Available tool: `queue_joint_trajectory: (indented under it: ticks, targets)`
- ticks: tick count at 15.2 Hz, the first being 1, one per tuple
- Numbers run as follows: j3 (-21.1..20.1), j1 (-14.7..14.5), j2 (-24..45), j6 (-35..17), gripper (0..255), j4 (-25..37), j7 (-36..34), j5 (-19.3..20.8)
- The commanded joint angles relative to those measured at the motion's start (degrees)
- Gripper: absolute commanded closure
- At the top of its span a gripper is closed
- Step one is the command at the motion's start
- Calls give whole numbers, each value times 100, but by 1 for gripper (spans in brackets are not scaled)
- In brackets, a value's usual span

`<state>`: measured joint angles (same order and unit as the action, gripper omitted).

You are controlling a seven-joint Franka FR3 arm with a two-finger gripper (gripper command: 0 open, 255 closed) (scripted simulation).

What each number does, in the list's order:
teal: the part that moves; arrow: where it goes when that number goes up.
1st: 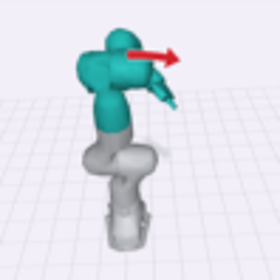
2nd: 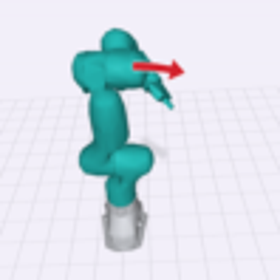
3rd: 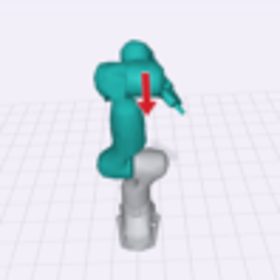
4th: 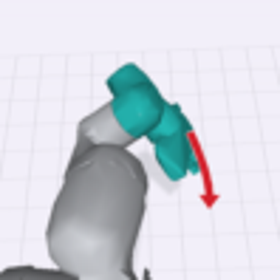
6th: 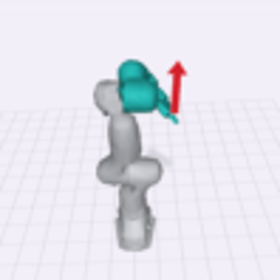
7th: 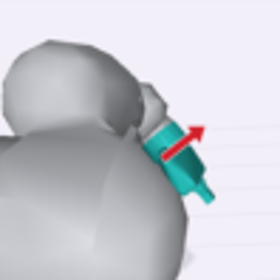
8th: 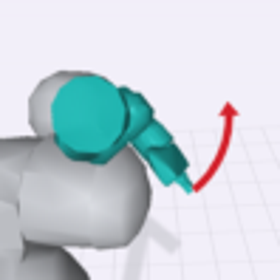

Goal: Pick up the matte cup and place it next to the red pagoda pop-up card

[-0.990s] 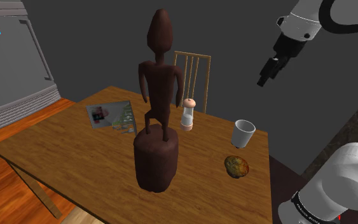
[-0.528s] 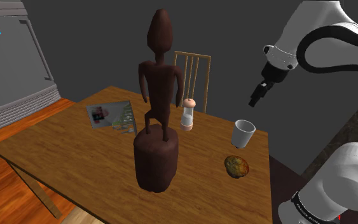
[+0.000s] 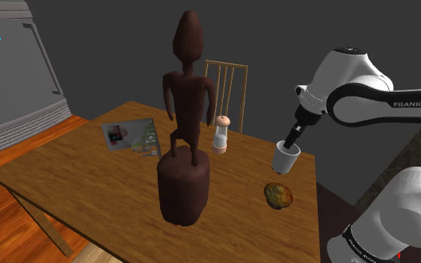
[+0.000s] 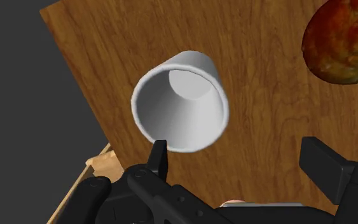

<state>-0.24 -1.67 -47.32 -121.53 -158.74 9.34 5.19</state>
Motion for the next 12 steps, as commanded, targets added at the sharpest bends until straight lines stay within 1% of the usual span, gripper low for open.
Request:
queue_joint_trajectory:
  ticks: [1, 3, 4, 7, 10, 11, 12]
  targets:
    - [15, -16, 189, -499, 0, -310, 58, 54]
    - [45, -10, 424, -984, 0, -572, 129, 125]
    - [48, -9, 444, -1022, 0, -591, 134, 131]
    - [57, 21, 663, -1355, 0, -705, 120, 166]
    - [64, 54, 907, -1699, 0, -804, 102, 206]
    - [66, 74, 1046, -1884, 0, -849, 91, 229]
    - [66, 74, 1046, -1884, 0, -849, 91, 229]
